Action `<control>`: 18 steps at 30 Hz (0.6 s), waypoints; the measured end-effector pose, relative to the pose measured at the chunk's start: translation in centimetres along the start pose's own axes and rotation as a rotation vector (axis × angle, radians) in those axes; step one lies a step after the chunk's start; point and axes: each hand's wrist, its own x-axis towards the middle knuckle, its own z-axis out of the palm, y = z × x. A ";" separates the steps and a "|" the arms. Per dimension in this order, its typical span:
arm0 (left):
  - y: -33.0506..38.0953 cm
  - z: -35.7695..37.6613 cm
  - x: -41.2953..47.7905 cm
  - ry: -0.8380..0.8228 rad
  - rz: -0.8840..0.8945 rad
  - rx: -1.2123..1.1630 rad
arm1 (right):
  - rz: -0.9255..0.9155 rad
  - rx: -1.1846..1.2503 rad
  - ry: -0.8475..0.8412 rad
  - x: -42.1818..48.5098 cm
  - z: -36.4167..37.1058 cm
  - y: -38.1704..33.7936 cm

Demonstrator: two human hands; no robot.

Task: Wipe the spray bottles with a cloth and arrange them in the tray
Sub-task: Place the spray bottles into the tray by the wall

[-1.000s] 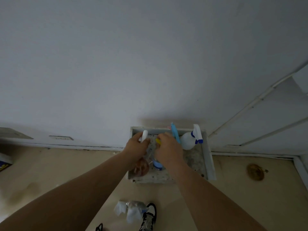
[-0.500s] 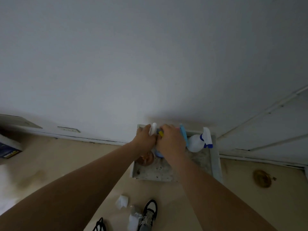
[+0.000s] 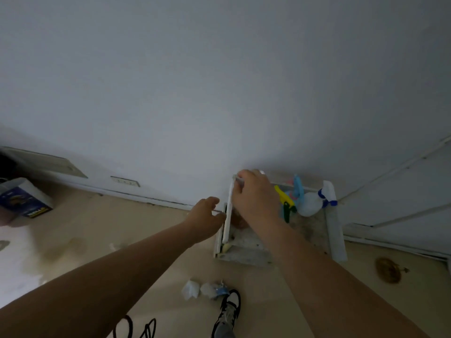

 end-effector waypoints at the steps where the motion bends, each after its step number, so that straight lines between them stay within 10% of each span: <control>1: -1.7 -0.7 -1.1 -0.009 0.010 0.010 | -0.002 0.002 0.000 -1.0 0.7 -1.7; 18: -35.2 -9.7 -15.3 -0.081 -0.358 -0.045 | 0.060 0.250 -0.653 -13.3 23.1 -28.2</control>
